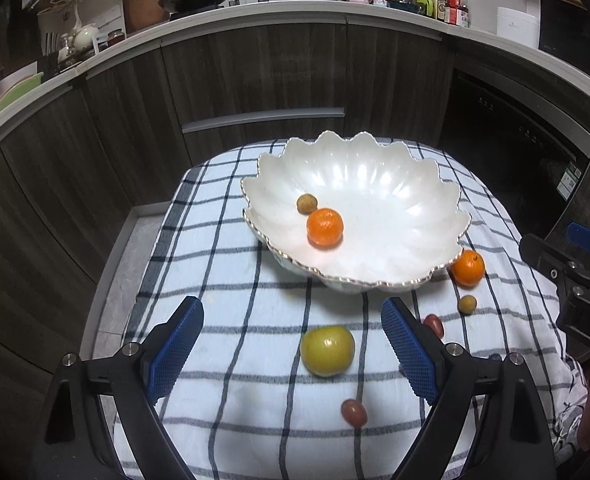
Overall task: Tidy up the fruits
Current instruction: 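Withdraw both open tools from the bowl back over the fruits on the cloth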
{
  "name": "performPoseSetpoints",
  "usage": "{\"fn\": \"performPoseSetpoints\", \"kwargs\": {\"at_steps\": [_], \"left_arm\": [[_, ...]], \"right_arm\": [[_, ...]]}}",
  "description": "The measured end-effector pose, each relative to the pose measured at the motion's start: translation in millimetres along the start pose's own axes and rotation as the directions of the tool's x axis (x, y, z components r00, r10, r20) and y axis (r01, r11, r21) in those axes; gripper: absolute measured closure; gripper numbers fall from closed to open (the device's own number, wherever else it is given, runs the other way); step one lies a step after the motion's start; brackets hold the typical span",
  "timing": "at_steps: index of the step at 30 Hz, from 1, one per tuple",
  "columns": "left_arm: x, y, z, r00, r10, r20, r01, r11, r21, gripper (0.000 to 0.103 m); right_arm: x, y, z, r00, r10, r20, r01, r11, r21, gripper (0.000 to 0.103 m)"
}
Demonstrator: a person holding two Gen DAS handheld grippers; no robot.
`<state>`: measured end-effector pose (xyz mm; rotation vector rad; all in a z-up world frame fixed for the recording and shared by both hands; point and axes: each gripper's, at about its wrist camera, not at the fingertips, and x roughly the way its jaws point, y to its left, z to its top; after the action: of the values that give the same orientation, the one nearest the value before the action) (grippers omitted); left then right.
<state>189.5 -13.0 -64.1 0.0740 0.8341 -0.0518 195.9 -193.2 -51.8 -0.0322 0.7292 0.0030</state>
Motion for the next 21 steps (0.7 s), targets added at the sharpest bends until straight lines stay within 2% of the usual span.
{"fn": "performPoseSetpoints", "kwargs": {"at_steps": [14,21], "left_arm": [[-4.9,-9.0,-24.6,1.000,-0.005,0.022,0.005,1.000,-0.008,0.012],[-4.5,-10.4,-38.4,0.999,-0.007,0.031,0.007,1.000,-0.004,0.012]], "right_arm": [[-7.2,-9.4,-23.5,1.000,-0.014,0.000,0.014,1.000,0.002,0.018],[-6.6,-4.6,-36.7,1.000,0.014,-0.010,-0.014,1.000,-0.004,0.018]]}}
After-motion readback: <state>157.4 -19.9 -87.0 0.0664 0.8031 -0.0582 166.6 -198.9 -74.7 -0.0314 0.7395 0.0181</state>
